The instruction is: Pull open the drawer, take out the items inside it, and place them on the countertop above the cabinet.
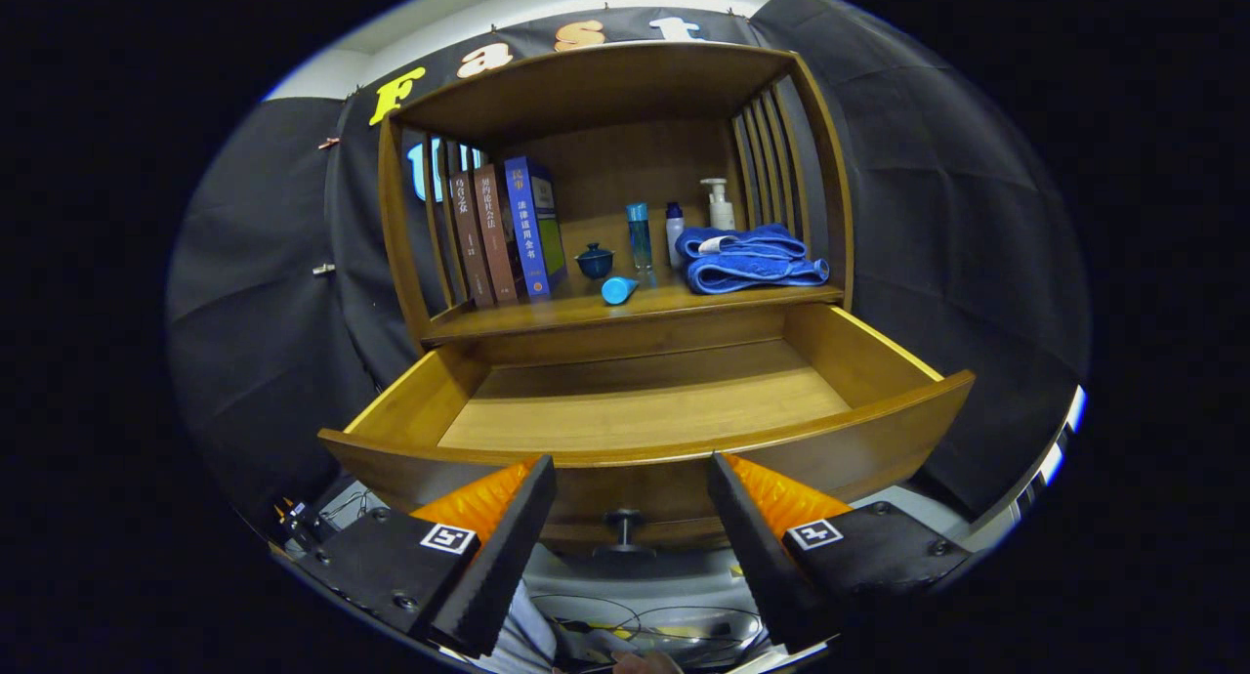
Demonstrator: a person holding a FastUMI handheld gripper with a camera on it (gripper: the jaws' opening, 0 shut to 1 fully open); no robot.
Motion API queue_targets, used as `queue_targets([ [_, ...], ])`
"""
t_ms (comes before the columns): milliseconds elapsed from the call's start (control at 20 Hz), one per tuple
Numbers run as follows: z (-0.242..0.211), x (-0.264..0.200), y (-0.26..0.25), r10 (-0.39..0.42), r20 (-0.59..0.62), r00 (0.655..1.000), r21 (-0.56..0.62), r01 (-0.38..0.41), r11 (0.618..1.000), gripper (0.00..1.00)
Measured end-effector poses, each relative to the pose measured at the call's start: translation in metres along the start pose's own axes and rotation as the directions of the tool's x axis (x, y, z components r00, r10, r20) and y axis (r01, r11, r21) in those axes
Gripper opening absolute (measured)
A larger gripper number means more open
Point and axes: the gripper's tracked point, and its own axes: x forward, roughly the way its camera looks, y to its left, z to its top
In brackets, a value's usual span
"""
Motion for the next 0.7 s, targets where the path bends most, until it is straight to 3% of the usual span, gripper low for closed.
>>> queue_targets([
  [100,0.004,-0.002,-0.003,-0.039,0.011,0.999,-0.021,0.039,0.999,0.97],
  [300,0.010,0.002,0.004,-0.041,0.031,0.999,-0.041,0.042,0.998,0.99],
  [700,0.044,0.071,0.006,-0.040,0.024,0.999,0.000,0.040,0.999,0.99],
])
